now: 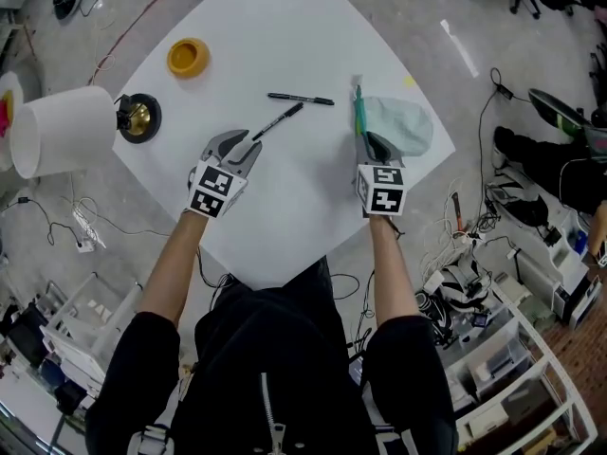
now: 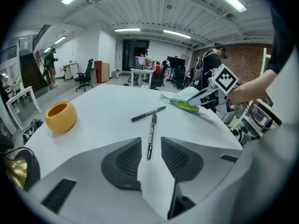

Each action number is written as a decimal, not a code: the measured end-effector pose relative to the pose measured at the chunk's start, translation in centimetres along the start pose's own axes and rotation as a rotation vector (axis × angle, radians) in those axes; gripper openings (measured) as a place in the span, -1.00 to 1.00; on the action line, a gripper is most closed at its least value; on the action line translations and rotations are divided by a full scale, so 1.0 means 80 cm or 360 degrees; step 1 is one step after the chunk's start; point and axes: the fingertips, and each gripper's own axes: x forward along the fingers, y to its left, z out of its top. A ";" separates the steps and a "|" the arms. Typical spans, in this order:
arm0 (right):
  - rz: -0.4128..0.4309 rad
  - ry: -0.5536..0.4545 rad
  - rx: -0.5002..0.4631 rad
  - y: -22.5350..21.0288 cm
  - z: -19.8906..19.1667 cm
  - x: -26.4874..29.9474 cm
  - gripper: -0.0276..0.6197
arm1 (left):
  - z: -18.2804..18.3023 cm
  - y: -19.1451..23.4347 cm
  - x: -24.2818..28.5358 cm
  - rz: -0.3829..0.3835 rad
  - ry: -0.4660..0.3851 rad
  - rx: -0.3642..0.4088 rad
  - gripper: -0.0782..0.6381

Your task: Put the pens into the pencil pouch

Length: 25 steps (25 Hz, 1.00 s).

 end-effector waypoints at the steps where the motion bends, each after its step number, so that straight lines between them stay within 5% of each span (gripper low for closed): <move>1: 0.0006 -0.0011 0.0017 -0.001 0.001 -0.002 -0.75 | 0.000 0.000 0.003 -0.0011 0.0017 0.0024 -0.36; 10: 0.0067 -0.0082 0.0117 -0.002 0.009 -0.011 -0.75 | -0.020 -0.003 0.028 -0.0085 0.0192 0.0218 -0.39; 25: 0.0087 -0.0140 0.0169 -0.007 0.015 -0.022 -0.75 | -0.035 -0.011 0.045 -0.0098 0.0311 0.0304 -0.58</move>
